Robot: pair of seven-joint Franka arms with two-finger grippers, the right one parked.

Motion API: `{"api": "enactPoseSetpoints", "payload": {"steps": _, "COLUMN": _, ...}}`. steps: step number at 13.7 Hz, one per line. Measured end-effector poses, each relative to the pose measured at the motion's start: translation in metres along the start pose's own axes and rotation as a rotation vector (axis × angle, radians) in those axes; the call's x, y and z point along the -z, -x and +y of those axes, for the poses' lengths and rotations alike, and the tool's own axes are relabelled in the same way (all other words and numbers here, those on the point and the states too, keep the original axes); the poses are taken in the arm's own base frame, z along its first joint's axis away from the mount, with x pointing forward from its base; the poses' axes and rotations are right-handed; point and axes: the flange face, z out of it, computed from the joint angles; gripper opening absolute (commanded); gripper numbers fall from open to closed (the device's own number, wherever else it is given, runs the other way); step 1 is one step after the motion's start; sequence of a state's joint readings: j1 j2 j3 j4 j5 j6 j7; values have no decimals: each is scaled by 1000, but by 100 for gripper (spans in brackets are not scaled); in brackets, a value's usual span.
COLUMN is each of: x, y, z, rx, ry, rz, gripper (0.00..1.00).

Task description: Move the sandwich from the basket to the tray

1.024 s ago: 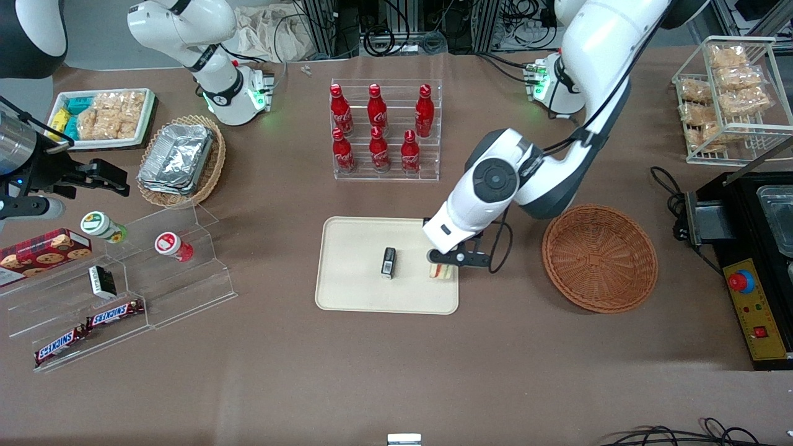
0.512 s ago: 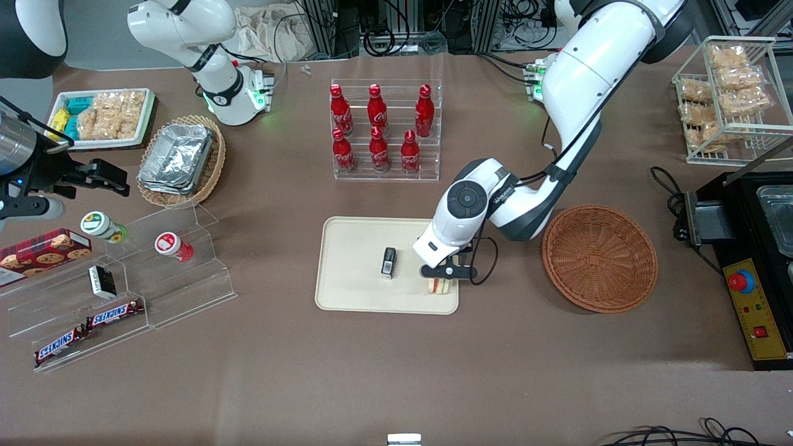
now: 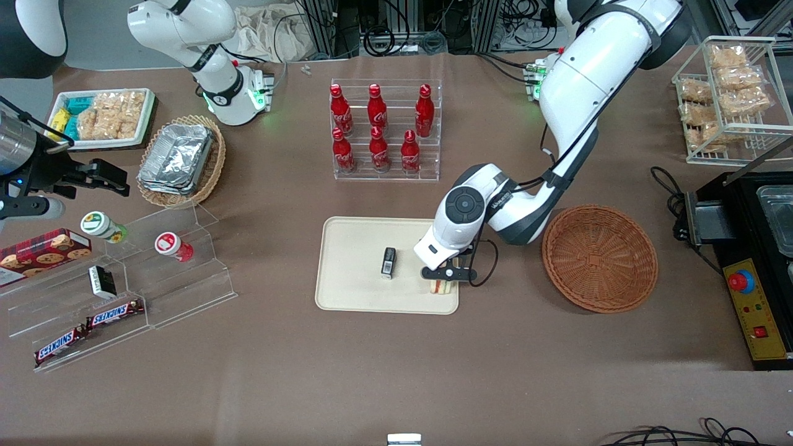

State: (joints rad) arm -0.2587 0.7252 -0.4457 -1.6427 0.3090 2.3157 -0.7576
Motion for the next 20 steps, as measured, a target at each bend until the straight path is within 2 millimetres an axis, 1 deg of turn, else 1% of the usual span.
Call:
{"api": "enactPoseSetpoints", "payload": {"steps": 1, "x": 0, "y": 0, "z": 0, "rx": 0, "ry": 0, "rz": 1, "gripper": 100}}
{"api": "enactPoseSetpoints", "payload": {"steps": 5, "x": 5, "y": -4, "z": 0, "rx": 6, "ry": 5, "rz": 11, "gripper": 100}}
{"api": "enactPoseSetpoints", "payload": {"steps": 6, "x": 13, "y": -7, "z": 1, "rx": 10, "ry": 10, "rz": 23, "gripper": 100}}
{"api": "enactPoseSetpoints", "payload": {"steps": 7, "x": 26, "y": -12, "z": 0, "rx": 19, "ry": 14, "rz": 42, "gripper": 100}}
{"api": "enactPoseSetpoints", "payload": {"steps": 9, "x": 66, "y": -26, "z": -12, "rx": 47, "ry": 10, "rz": 86, "gripper": 100}}
{"api": "enactPoseSetpoints", "payload": {"steps": 11, "x": 115, "y": -34, "z": -30, "rx": 82, "ry": -11, "rz": 117, "gripper": 100}}
{"api": "enactPoseSetpoints", "payload": {"steps": 14, "x": 185, "y": -31, "z": -63, "rx": 142, "ry": -65, "rz": 92, "gripper": 100}}
{"api": "enactPoseSetpoints", "payload": {"steps": 16, "x": 228, "y": -23, "z": -83, "rx": 135, "ry": -63, "rz": 60, "gripper": 100}}
{"api": "enactPoseSetpoints", "payload": {"steps": 18, "x": 266, "y": -20, "z": -111, "rx": 120, "ry": -72, "rz": 12, "gripper": 100}}
{"api": "enactPoseSetpoints", "payload": {"steps": 20, "x": 301, "y": -25, "z": -145, "rx": 118, "ry": -90, "rz": -26, "gripper": 100}}
